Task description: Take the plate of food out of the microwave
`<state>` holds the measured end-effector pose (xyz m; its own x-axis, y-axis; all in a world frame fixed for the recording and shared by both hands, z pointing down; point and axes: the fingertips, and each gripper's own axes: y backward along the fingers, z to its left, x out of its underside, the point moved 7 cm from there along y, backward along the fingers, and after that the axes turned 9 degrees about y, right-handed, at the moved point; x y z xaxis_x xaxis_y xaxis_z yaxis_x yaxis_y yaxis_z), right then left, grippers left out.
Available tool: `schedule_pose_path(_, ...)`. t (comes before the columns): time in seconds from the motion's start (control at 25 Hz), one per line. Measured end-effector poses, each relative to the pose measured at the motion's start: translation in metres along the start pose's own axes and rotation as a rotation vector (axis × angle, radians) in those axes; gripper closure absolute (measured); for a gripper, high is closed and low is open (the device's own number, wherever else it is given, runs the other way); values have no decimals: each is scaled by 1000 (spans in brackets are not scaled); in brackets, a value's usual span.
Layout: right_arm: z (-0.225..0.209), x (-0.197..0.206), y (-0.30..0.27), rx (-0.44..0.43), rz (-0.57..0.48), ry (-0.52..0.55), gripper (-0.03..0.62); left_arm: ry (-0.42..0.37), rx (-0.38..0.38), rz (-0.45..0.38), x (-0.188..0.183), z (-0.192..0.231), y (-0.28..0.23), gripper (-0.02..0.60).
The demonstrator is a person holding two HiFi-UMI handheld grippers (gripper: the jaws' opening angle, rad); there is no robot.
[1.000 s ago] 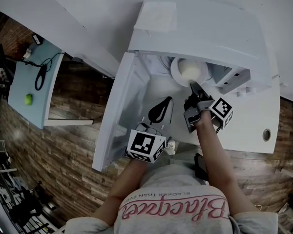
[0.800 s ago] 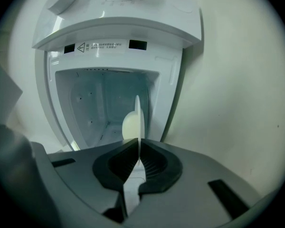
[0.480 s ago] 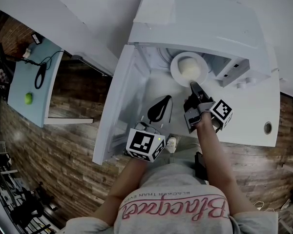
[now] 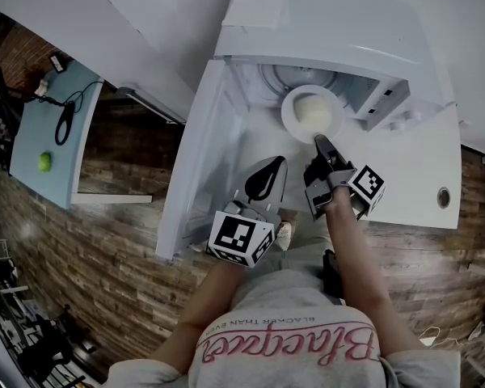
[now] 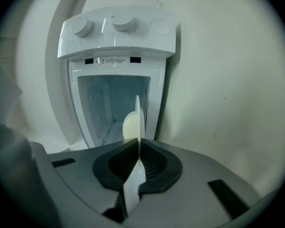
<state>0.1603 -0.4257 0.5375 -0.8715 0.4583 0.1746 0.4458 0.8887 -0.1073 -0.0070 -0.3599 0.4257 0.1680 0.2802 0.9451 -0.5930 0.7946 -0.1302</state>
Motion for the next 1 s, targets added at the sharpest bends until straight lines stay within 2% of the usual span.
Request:
schedule_pose_path(0.64,7,30,47,-22,-18,25,571,15,90,-9,17,-24,32,577)
schedule_pose_path(1.0,9,33,55,-38,-16,33,571,34,101,-12,23,-29,38,577)
